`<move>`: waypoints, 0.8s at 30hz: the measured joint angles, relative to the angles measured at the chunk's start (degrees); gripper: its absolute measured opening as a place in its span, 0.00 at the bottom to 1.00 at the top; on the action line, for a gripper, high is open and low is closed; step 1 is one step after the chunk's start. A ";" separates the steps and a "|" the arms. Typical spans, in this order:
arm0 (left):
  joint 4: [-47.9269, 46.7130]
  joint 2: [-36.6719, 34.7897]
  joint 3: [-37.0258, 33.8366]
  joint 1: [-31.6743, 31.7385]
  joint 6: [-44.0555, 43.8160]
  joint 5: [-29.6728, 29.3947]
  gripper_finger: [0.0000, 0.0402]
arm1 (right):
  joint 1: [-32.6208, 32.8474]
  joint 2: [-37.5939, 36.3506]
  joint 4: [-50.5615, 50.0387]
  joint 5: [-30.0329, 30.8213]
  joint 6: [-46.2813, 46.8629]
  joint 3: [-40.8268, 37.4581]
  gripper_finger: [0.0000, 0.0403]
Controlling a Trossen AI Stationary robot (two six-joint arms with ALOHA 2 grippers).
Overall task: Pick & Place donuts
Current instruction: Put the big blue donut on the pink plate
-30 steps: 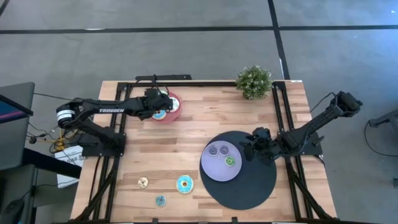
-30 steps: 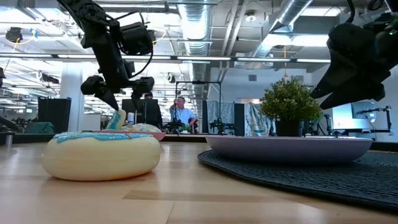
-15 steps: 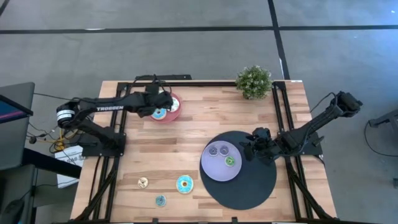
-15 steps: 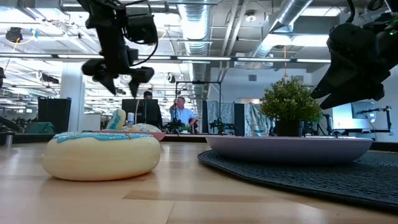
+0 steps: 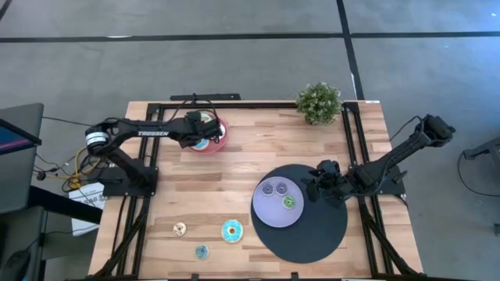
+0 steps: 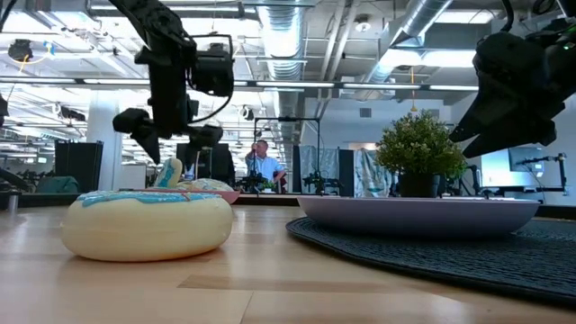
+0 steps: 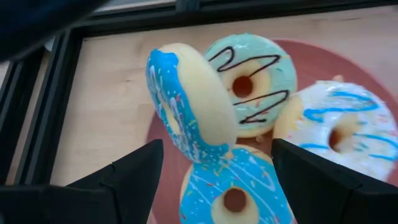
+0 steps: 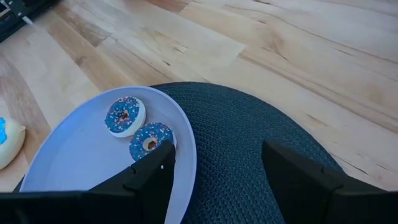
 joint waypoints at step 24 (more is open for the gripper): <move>2.13 1.21 0.00 2.08 0.05 -1.32 0.43 | 0.00 0.00 0.02 -0.11 -0.42 0.00 0.57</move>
